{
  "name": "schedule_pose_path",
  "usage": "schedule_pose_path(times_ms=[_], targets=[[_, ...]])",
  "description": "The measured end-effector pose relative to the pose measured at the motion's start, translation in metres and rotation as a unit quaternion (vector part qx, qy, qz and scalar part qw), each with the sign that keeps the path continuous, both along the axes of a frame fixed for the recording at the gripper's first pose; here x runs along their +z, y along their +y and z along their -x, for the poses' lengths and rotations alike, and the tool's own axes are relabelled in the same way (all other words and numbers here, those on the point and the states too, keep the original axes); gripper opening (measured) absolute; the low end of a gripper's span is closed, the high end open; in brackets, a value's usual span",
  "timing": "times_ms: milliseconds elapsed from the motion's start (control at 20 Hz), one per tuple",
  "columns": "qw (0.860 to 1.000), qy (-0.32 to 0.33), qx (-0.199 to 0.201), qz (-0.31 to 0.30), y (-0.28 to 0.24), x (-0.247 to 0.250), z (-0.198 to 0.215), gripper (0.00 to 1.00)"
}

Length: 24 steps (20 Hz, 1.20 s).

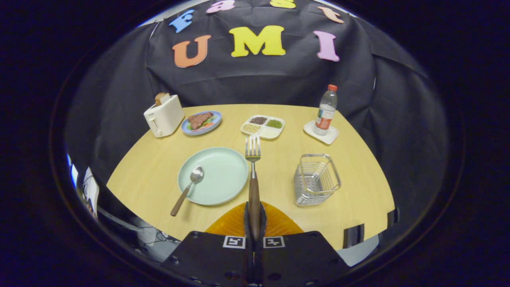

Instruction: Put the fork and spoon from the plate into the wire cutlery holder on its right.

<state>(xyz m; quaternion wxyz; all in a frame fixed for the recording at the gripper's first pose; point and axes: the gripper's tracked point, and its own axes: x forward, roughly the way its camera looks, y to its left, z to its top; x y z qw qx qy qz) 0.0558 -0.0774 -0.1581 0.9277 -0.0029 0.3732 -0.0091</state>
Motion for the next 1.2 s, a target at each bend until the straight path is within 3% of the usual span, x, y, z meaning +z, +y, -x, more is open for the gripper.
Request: schedule_pose_path(times_ms=[250, 550, 700, 750, 1000, 1200], targets=[[0.999, 0.028, -0.039, 0.006, -0.059, 0.0, 0.019, 0.02], [0.996, 0.074, -0.046, -0.017, -0.079, -0.019, 0.013, 0.03], [0.997, 0.064, -0.044, -0.014, -0.085, -0.011, 0.006, 0.11], [0.997, 0.055, -0.043, -0.016, -0.084, -0.005, 0.004, 0.15], [0.999, -0.002, -0.042, -0.009, -0.074, 0.022, -0.004, 0.77], [0.999, -0.028, -0.042, -0.001, -0.058, 0.039, -0.002, 0.82]])
